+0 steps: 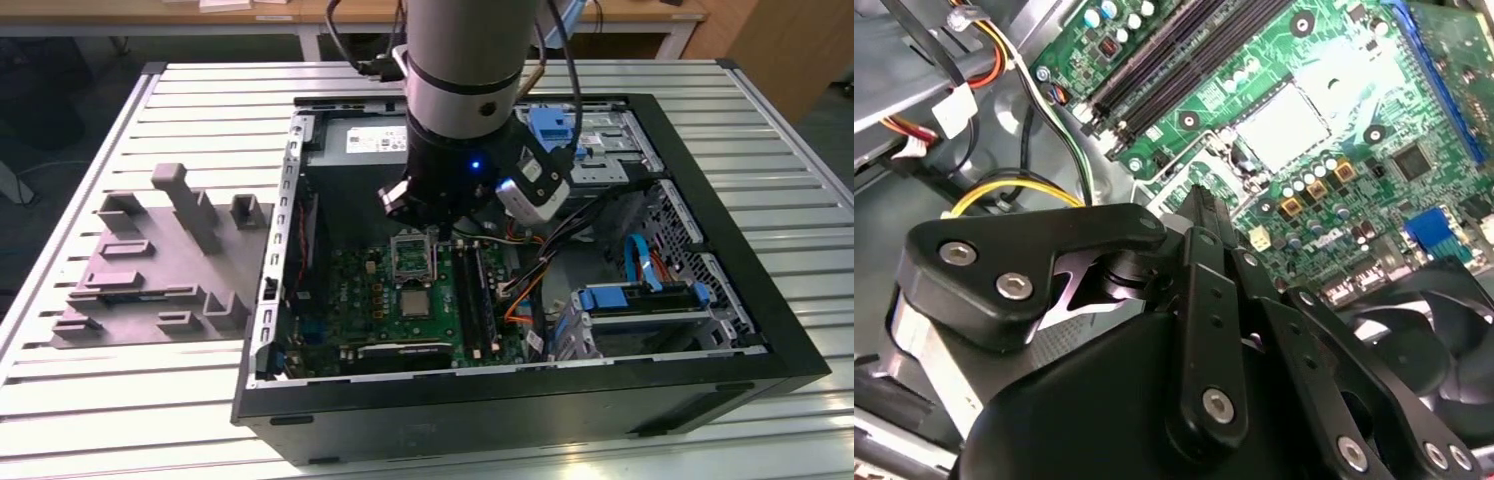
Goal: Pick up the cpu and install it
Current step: 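Close the cpu cover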
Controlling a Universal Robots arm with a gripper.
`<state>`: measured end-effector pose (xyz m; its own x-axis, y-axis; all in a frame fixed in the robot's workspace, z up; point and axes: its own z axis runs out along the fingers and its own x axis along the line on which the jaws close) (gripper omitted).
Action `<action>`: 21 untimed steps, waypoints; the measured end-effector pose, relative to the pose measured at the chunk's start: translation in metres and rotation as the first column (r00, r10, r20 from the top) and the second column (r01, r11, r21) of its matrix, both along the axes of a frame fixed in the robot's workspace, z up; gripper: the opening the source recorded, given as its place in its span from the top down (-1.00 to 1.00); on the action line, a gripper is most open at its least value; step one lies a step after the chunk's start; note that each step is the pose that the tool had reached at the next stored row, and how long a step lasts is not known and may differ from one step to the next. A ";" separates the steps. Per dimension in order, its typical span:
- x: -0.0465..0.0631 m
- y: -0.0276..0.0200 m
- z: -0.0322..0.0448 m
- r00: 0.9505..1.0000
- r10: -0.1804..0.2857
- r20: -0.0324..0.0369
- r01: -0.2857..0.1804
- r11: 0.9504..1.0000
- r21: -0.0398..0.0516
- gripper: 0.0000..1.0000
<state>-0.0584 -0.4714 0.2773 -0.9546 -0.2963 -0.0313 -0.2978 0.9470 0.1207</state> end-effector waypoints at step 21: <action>0.006 0.0040 -0.0054 1.000 0.000 0.000 0.000 1.000 0.000 0.54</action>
<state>-0.0524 -0.4674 0.2719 -0.9546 -0.2962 -0.0315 -0.2978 0.9469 0.1212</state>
